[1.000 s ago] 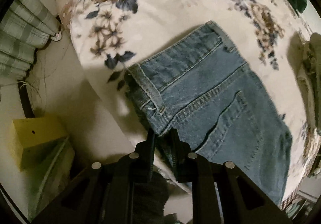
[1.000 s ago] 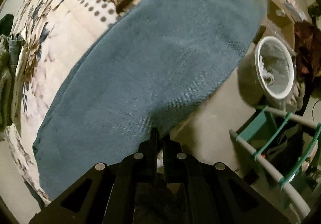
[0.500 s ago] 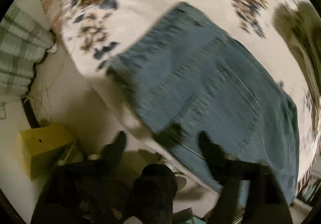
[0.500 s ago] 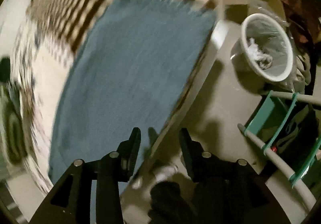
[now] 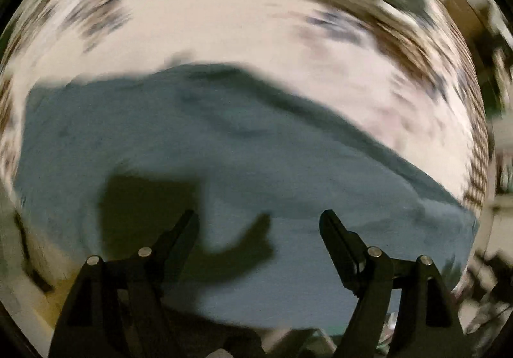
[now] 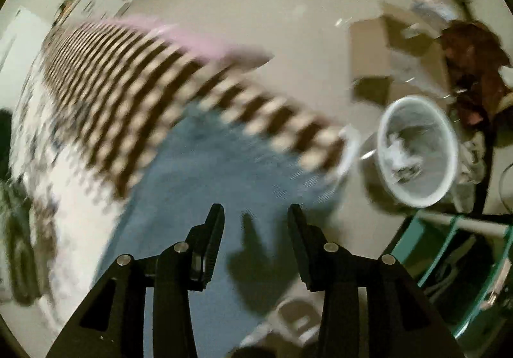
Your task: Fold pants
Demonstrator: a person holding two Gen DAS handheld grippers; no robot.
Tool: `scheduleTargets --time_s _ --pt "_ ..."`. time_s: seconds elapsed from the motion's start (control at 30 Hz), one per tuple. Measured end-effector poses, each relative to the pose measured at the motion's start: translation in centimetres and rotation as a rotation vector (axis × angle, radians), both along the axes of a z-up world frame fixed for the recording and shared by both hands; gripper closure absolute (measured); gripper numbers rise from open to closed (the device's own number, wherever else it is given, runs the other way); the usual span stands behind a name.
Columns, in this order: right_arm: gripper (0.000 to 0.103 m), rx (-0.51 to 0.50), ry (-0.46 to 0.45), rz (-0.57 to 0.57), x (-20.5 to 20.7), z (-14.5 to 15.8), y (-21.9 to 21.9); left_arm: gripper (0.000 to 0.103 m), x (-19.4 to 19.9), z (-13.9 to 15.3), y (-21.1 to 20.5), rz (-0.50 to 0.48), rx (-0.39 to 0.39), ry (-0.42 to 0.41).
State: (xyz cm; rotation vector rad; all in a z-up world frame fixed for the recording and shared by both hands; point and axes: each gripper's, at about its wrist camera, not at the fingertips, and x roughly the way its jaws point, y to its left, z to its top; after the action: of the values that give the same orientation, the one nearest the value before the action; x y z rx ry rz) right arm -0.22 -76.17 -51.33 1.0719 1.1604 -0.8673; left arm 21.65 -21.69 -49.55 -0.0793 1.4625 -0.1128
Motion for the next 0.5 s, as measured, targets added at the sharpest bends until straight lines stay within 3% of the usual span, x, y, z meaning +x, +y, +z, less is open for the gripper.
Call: scheduleTargets --time_s 0.2,0.3,0.37,0.43,0.47,0.5 --pt "0.060 0.290 -0.053 0.069 9.9 -2.9 6.1 0.027 2.2 -2.5 -10.1 -0.126 0.043 0.004" --pt "0.060 0.320 -0.013 0.068 13.7 -5.0 8.4 0.026 3.2 -5.0 -12.6 -0.177 0.132 0.001" --pt "0.060 0.346 0.023 0.045 14.7 -6.6 9.5 0.016 3.7 -5.8 -13.4 -0.171 0.125 -0.017" --pt "0.060 0.365 0.081 0.017 14.9 -8.2 10.2 0.016 3.3 -5.5 -13.9 -0.179 0.121 -0.016" --pt "0.062 0.356 0.082 0.009 15.0 -8.4 10.3 0.016 3.2 -5.3 -14.0 -0.186 0.122 -0.020" --pt "0.074 0.344 0.086 0.008 15.0 -8.3 10.3 0.016 3.3 -5.1 -13.9 -0.187 0.127 -0.024"
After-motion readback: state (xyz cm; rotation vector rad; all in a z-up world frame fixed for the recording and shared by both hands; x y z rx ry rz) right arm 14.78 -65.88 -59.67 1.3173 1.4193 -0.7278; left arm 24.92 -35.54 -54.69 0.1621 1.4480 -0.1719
